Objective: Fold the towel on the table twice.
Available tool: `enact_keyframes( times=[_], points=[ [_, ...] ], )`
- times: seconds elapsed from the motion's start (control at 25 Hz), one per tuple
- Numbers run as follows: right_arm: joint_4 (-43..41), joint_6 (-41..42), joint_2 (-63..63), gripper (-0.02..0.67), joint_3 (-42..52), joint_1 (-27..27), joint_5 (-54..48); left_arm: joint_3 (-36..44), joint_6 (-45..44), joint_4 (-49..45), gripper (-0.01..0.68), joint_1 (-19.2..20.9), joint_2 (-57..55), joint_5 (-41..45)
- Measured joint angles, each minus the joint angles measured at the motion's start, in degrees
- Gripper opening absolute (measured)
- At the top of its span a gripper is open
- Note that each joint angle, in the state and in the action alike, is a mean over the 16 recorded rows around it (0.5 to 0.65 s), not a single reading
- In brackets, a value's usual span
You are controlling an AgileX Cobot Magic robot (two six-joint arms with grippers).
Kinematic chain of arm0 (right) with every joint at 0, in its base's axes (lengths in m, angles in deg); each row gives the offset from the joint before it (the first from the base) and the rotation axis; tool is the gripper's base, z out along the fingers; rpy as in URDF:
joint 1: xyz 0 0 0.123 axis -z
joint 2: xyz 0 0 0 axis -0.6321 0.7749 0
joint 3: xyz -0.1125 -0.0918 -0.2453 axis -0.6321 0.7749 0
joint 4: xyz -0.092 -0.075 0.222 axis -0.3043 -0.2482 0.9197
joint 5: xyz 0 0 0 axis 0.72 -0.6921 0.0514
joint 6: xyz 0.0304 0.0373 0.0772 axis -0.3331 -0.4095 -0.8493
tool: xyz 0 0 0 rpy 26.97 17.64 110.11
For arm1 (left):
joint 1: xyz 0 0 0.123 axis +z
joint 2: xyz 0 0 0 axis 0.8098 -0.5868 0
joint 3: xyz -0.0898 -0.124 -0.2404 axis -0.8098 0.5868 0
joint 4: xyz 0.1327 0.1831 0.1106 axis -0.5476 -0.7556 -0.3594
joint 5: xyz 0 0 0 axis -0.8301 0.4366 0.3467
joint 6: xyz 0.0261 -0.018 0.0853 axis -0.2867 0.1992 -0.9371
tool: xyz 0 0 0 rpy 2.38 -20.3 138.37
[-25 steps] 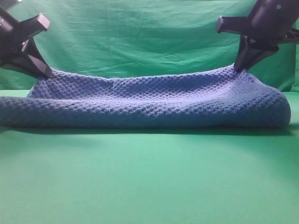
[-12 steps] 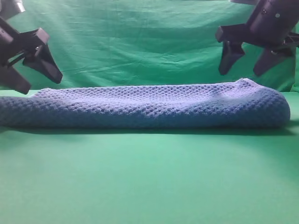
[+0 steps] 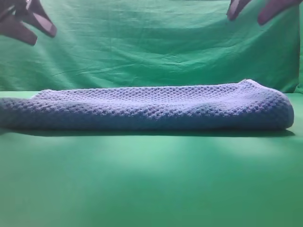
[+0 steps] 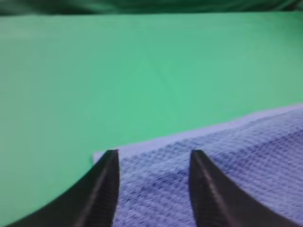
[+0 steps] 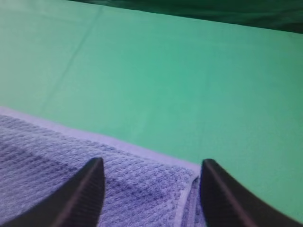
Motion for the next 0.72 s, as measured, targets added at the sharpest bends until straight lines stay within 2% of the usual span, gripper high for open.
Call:
enact_keyframes(
  times=[0.2, 0.36, 0.48, 0.72],
  points=[
    [-0.3, -1.2, -7.8, 0.132, 0.0, 0.0, -7.2, 0.0, 7.7, -5.0, 0.101, 0.0, 6.2, 3.3],
    [-1.3, -3.8, -13.5, 0.039, 0.0, 0.0, -12.9, 0.0, 17.4, -11.7, 0.021, 0.0, 11.2, 5.3],
    [-3.1, -7.0, -17.3, 0.007, 0.0, 0.0, -16.9, 0.0, 26.2, -18.4, 0.002, 0.0, 15.3, 6.5],
    [-8.5, -15.3, -24.2, 0.0, 0.0, 0.0, -25.0, 0.0, 44.5, -33.3, 0.0, 0.0, 24.2, 9.7]
  ],
)
